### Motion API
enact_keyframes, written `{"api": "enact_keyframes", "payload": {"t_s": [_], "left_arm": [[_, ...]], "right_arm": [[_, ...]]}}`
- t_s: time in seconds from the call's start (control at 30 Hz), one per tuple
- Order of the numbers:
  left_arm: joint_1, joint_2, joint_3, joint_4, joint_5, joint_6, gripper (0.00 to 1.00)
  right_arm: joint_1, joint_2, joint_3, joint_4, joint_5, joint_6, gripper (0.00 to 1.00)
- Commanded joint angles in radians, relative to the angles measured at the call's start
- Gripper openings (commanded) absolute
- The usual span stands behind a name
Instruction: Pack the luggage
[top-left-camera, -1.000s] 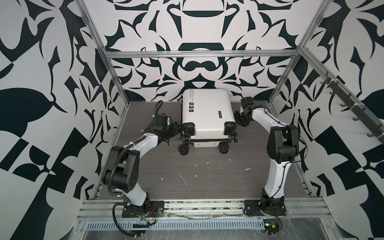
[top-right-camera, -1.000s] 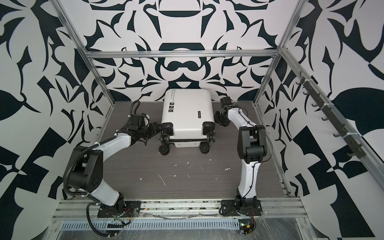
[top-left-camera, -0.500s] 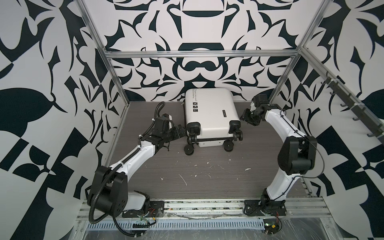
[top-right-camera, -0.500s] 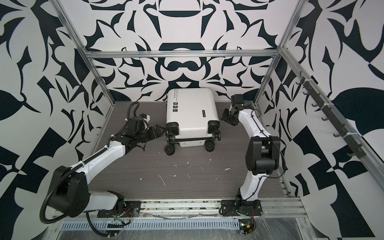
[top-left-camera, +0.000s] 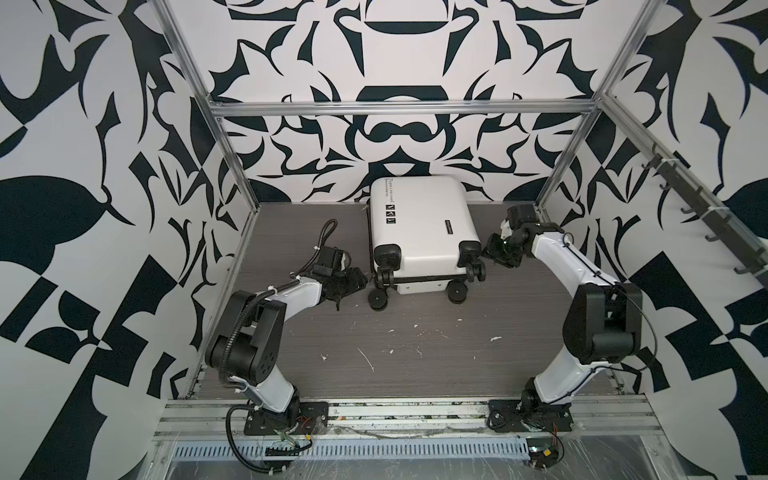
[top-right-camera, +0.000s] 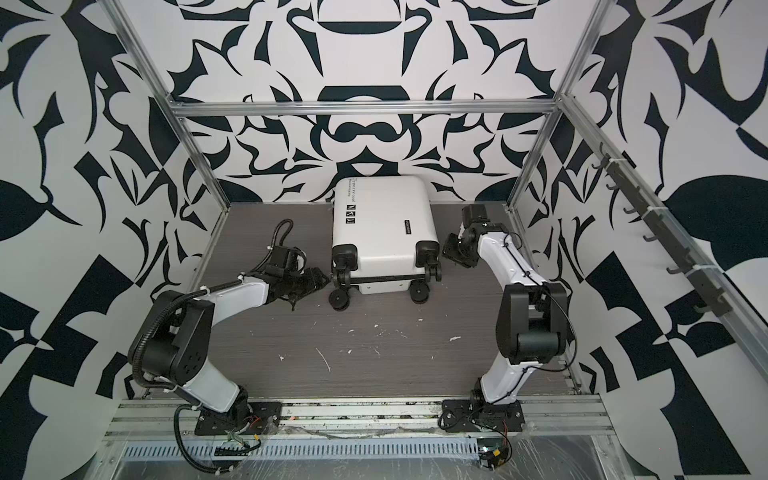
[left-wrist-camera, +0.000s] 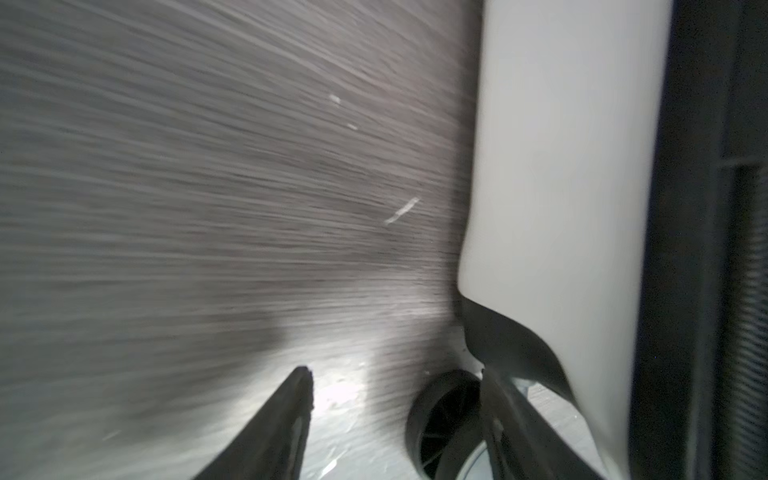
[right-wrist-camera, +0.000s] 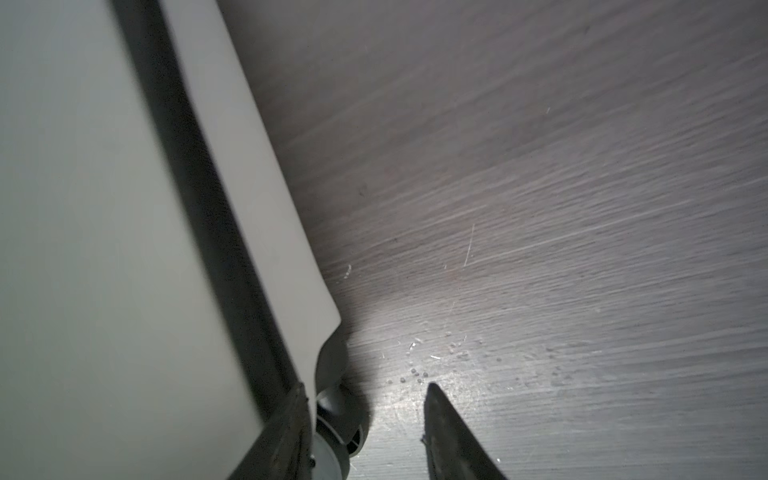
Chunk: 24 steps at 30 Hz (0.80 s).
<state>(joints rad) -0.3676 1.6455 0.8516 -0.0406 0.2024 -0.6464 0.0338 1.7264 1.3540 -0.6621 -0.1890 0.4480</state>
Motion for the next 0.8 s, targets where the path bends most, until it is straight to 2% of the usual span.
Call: {"api": "enact_keyframes", "payload": {"t_s": [0.0,0.37,0.6,0.77], "left_arm": [[-0.049,0.038,0.055,0.037,0.01,0.017,0.66],[-0.121,0.085,0.097,0.069,0.002,-0.001,0.66],[-0.092,-0.008,0.013,0.022,-0.048,0.009,0.66],[-0.083,-0.176,-0.089,-0.03,-0.153,0.057,0.68]], "right_arm": [[0.024,0.007,0.013,0.033,-0.024,-0.006,0.47],[0.101,0.02,0.085,0.014,0.0,0.0,0.47],[0.036,-0.02,0.048,-0.017,0.057,-0.022,0.52],[-0.018,-0.111,0.03,-0.046,0.113,-0.035,0.5]]}}
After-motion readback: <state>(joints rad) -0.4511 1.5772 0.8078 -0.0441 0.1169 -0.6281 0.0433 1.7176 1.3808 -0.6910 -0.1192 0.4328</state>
